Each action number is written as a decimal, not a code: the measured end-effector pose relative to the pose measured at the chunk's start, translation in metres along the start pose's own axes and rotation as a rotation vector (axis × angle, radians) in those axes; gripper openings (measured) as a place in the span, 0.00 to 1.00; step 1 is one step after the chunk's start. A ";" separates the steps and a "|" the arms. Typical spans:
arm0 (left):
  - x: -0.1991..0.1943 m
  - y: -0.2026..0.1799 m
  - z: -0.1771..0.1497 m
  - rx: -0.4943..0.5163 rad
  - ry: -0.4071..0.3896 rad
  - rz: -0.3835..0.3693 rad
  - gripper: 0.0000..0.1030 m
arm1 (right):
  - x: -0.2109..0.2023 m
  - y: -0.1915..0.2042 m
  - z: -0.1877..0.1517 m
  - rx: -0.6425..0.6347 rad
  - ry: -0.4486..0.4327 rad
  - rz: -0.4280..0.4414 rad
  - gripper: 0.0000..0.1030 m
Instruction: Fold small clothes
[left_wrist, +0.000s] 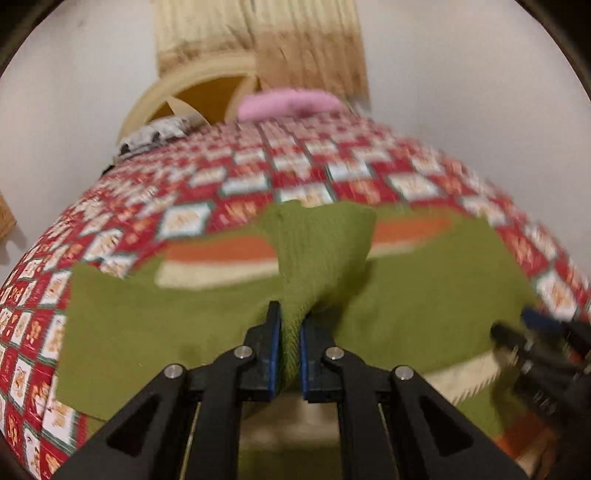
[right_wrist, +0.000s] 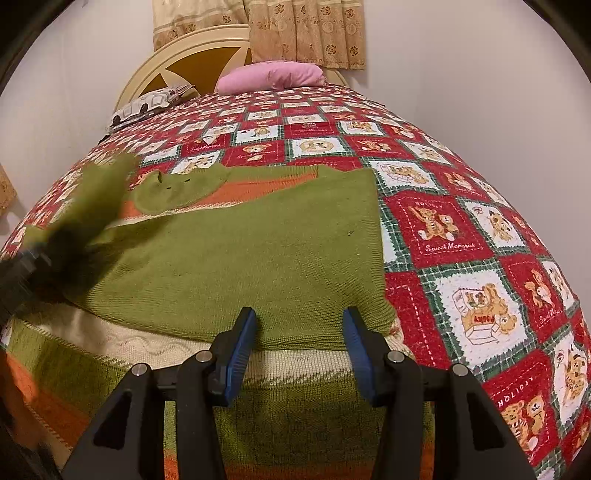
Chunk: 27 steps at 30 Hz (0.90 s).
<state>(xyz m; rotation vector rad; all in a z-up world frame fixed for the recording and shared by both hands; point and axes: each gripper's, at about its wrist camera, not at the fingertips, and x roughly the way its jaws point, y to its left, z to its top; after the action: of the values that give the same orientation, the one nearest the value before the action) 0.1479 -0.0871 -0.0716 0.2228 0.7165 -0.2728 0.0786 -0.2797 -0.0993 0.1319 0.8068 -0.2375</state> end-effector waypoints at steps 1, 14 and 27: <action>0.003 -0.002 -0.001 0.010 0.027 -0.001 0.17 | 0.000 0.000 0.000 0.002 -0.001 0.002 0.49; -0.050 0.105 -0.054 -0.262 0.001 0.085 0.92 | -0.008 0.000 0.005 0.027 0.002 0.028 0.49; -0.031 0.157 -0.088 -0.664 0.023 0.043 0.91 | 0.027 0.094 0.036 0.021 0.136 0.194 0.58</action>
<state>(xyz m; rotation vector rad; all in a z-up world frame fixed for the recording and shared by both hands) 0.1213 0.0915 -0.0986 -0.3903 0.7874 0.0178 0.1456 -0.2003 -0.0917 0.2469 0.9207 -0.0538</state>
